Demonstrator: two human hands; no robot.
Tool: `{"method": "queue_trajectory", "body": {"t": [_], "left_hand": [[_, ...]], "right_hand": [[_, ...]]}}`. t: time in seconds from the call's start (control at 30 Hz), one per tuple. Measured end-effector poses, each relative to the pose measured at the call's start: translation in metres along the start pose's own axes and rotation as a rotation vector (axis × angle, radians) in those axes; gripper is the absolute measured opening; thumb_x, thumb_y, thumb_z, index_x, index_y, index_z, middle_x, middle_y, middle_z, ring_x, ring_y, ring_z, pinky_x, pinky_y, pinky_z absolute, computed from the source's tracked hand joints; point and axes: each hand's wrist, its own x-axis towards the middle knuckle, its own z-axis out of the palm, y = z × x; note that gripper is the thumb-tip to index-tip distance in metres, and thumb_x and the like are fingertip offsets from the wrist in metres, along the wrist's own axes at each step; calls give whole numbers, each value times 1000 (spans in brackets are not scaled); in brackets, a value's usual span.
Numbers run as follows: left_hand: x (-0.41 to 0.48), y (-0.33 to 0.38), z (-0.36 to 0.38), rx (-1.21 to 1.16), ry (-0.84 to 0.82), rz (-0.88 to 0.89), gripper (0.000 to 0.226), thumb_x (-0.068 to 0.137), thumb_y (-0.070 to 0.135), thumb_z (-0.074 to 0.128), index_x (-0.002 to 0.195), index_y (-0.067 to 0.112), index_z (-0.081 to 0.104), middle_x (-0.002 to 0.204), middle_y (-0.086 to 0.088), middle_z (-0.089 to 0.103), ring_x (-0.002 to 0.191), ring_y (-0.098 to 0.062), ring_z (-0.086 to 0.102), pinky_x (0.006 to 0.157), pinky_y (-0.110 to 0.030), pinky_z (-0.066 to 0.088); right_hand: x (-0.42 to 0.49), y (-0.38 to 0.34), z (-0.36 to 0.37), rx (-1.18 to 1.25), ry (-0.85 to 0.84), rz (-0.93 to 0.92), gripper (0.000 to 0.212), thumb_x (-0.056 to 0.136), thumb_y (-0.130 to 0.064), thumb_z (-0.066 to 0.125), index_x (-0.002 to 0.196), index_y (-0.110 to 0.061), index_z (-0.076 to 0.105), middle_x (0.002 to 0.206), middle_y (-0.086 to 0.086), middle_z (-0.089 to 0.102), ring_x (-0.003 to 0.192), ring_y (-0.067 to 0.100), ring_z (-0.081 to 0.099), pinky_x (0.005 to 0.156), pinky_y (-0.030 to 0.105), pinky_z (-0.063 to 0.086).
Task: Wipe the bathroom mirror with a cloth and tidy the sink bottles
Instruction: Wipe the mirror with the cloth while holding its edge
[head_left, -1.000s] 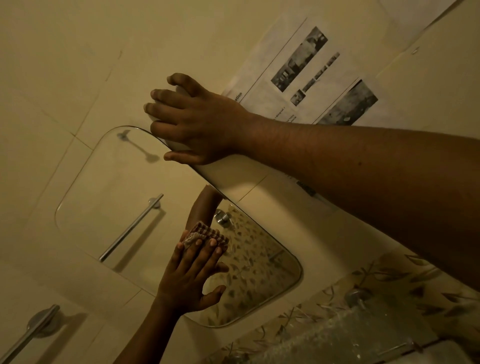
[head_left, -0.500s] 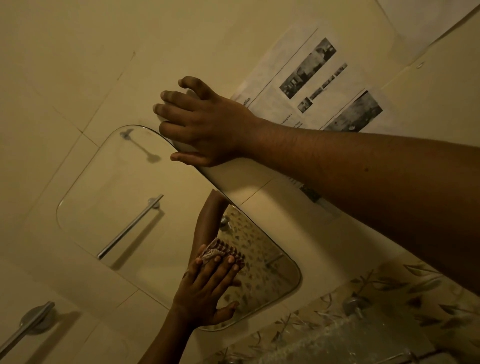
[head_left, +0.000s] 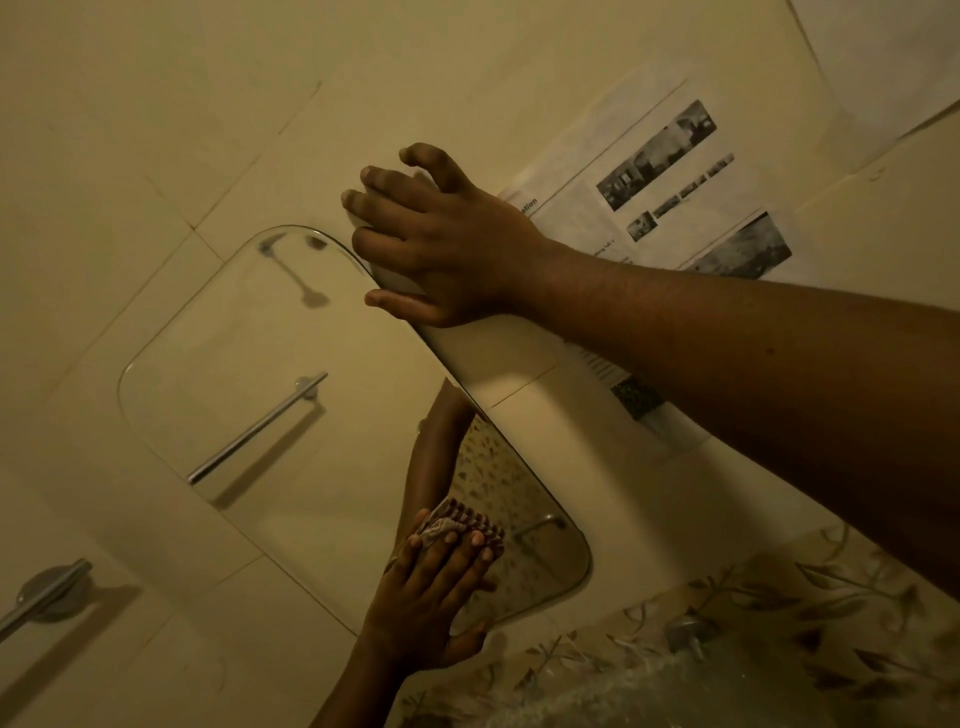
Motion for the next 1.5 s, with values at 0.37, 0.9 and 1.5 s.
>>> {"method": "queue_trajectory", "body": {"t": [0.37,0.9,1.5], "left_hand": [[-10,64,30,-47,71,-340,97,92,72,50,170,21,24,179,-5,19,167,-33,13,134,-57,3],[94,176,11,-516,257,-1405,96,100,64,41,172,18,-1,181,-8,-3,168,-34,-3,135,-52,0],[221,124,-56,-1079,552,-2413,96,109,56,42,167,11,-19,177,-9,-25,165,-27,-22,133,-47,-12]], "right_hand": [[1,0,2,7,-2,-10,67,108,-59,26,135,-5,55,155,23,50,148,42,43,120,50,12],[2,7,13,38,26,-11,70,108,-63,20,140,-6,45,158,19,44,151,37,36,116,45,8],[5,5,9,7,-12,-24,58,105,-53,39,139,-6,44,157,21,43,149,41,38,111,49,20]]}}
